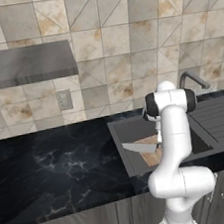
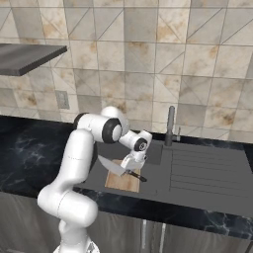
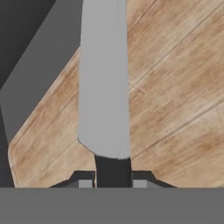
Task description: Move the cutting board and knife to the sink. Then move spray from the cabinet to the counter.
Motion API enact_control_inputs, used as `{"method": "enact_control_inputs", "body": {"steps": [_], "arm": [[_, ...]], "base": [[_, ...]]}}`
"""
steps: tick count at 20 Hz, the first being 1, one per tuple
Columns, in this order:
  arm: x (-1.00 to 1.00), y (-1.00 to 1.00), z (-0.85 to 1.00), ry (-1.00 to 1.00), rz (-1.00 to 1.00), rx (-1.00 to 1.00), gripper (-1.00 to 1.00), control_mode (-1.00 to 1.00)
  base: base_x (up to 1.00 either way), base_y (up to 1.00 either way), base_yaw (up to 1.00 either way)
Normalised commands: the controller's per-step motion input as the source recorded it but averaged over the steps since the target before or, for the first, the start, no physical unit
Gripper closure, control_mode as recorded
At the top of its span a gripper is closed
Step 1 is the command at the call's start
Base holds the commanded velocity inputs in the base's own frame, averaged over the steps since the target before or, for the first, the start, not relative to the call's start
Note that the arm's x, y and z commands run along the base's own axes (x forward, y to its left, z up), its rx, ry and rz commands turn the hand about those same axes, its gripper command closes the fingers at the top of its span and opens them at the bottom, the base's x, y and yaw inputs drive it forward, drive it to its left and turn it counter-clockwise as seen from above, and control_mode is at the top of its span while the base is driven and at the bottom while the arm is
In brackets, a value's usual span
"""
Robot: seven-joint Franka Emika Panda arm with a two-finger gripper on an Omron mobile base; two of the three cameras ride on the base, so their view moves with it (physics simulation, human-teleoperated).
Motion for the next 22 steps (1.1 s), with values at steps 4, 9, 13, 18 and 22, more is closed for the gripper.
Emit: {"method": "enact_control_inputs", "body": {"steps": [4,9,13,18,22], "arm": [[-0.10,0.00,-0.07,0.00,0.00,0.00,-1.00,-1.00],[-0.16,0.04,0.00,-0.03,0.00,0.00,-1.00,-1.00],[-0.17,0.01,0.01,-0.06,0.00,0.00,-1.00,-1.00],[-0.23,0.00,0.13,-0.12,0.00,0.00,-1.00,-1.00],[-0.20,0.00,0.27,-0.20,0.00,0.00,-1.00,-1.00]], "base": [[0.00,0.00,0.00],[0.00,0.00,0.00],[0.00,0.00,0.00],[0.00,0.00,0.00],[0.00,0.00,0.00]]}}
